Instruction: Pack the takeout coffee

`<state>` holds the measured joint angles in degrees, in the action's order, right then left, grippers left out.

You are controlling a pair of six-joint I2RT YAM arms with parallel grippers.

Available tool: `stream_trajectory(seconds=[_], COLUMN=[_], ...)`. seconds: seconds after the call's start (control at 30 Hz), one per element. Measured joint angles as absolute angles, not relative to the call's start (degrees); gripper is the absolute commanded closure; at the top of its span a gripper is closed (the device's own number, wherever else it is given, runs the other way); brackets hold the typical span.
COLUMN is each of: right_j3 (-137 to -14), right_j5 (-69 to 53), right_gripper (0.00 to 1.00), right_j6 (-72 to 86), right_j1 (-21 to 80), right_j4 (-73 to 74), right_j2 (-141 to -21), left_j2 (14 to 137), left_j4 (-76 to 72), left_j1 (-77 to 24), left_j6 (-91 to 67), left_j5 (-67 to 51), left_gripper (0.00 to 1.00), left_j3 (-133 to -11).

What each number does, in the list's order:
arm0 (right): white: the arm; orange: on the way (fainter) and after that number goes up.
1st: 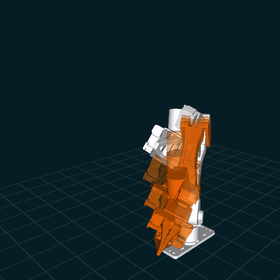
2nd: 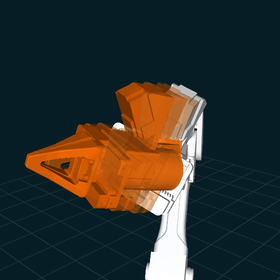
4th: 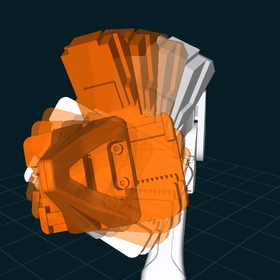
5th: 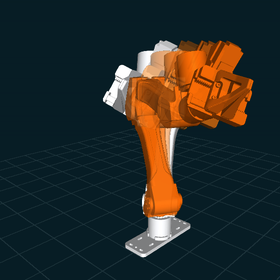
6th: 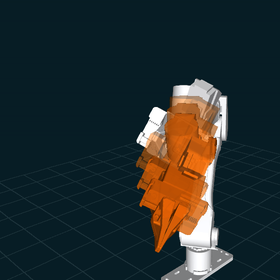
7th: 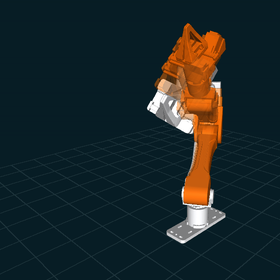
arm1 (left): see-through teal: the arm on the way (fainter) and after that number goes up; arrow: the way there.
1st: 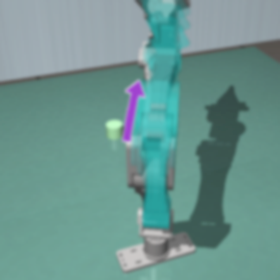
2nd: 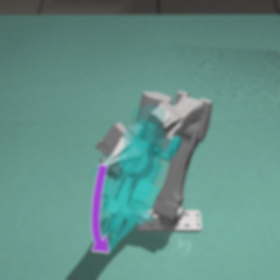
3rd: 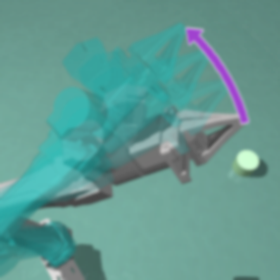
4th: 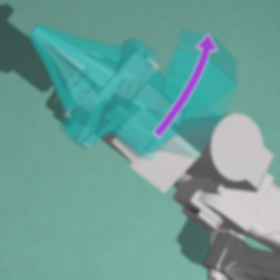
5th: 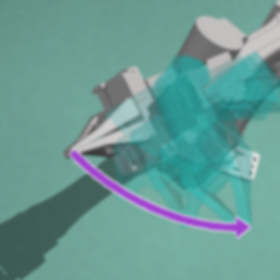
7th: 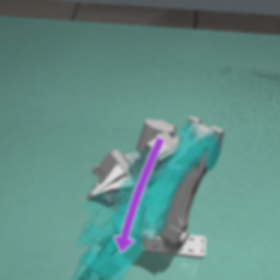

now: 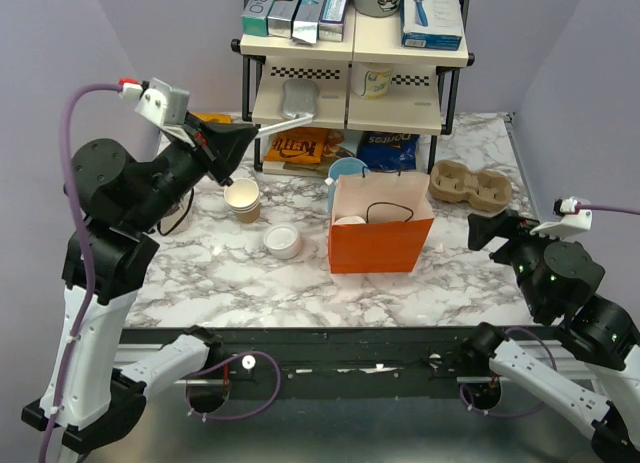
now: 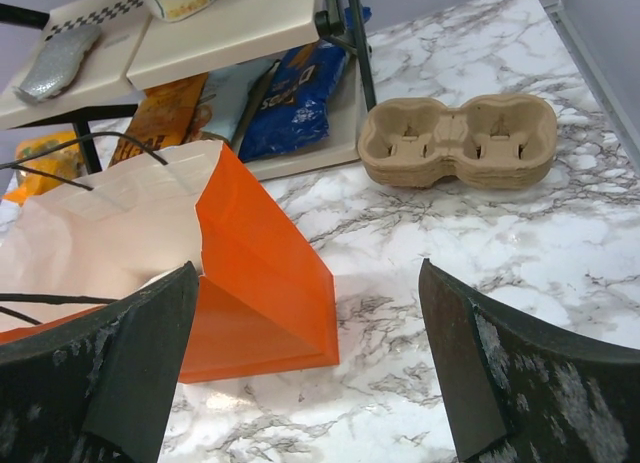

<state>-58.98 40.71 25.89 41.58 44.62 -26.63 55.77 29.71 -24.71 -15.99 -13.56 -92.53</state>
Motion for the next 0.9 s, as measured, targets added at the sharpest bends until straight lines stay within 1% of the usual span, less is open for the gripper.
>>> stream_trajectory(seconds=[0.1,0.23,0.37,0.5,0.67,0.9], right_j3=[-58.96,-58.96,-58.96,-58.83,-57.56,-57.28], right_j5=[40.6,40.14,39.66,39.59,39.62,39.64], right_gripper=[0.01,0.01,0.01,0.01,0.01,0.01], right_j6=[25.91,25.89,25.85,25.82,25.85,25.85], right_j1=[41.58,41.58,41.58,41.58,41.58,41.58], right_j4=[44.62,44.62,44.6,44.56,44.51,44.47], right_j2=[-26.02,-25.91,-25.91,-25.89,-24.77,-22.63], left_j2=[57.47,62.63,67.22,72.99,77.17,82.78], left_j4=[29.82,29.91,29.98,30.65,31.31,34.83], left_j1=[-24.71,-24.71,-25.17,-27.81,-32.05,-39.11], left_j6=[-16.08,-16.86,-17.23,-16.95,-16.19,-12.82], left_j5=[-17.65,-27.31,-35.99,-42.98,-46.39,-45.21], left_gripper=[1.0,1.0,1.0,1.0,1.0,1.0], left_j3=[-97.58,-102.69,-103.2,-103.57,-103.85,-111.02])
